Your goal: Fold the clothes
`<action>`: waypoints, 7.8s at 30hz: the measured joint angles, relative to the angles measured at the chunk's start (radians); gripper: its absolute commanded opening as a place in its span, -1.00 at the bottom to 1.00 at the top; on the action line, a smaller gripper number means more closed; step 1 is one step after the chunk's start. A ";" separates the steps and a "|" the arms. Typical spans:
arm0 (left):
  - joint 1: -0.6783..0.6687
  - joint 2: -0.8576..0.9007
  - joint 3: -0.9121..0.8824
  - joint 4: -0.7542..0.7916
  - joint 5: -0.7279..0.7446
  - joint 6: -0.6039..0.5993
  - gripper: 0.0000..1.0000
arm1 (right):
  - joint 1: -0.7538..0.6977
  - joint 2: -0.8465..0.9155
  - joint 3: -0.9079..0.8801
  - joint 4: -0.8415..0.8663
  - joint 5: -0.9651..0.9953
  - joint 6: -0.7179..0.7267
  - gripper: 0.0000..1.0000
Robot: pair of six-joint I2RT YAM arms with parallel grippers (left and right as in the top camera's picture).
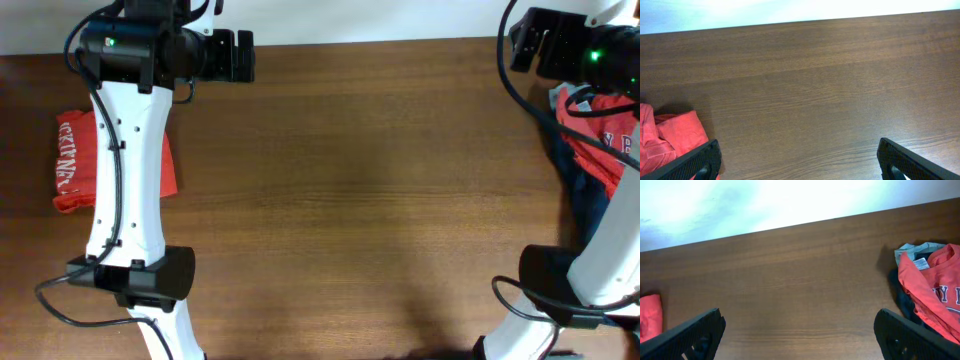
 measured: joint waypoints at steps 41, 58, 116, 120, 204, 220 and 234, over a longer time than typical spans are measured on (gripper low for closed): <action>0.000 0.000 0.000 -0.003 0.000 -0.004 0.99 | 0.029 -1.540 -2.180 1.396 -0.257 -0.513 0.98; 0.000 0.000 0.000 -0.003 0.000 -0.004 0.99 | 0.029 -1.913 -2.765 1.657 -0.217 -0.504 0.98; -0.020 -0.027 -0.097 0.079 0.012 -0.004 0.99 | 0.029 -1.913 -2.898 1.636 -0.050 -0.396 0.98; -0.078 -0.143 -0.330 0.299 0.021 -0.003 0.99 | 0.029 -1.913 -2.898 1.636 -0.050 -0.396 0.98; 0.168 -2.044 -2.566 1.361 0.044 -0.003 0.99 | 0.028 -1.917 -2.898 1.634 -0.049 -0.396 0.98; 0.168 -2.044 -2.566 1.361 0.044 -0.003 0.99 | 0.028 -1.917 -2.898 1.634 -0.049 -0.396 0.98; 0.168 -2.044 -2.566 1.361 0.044 -0.003 0.99 | 0.028 -1.917 -2.898 1.635 -0.049 -0.396 0.98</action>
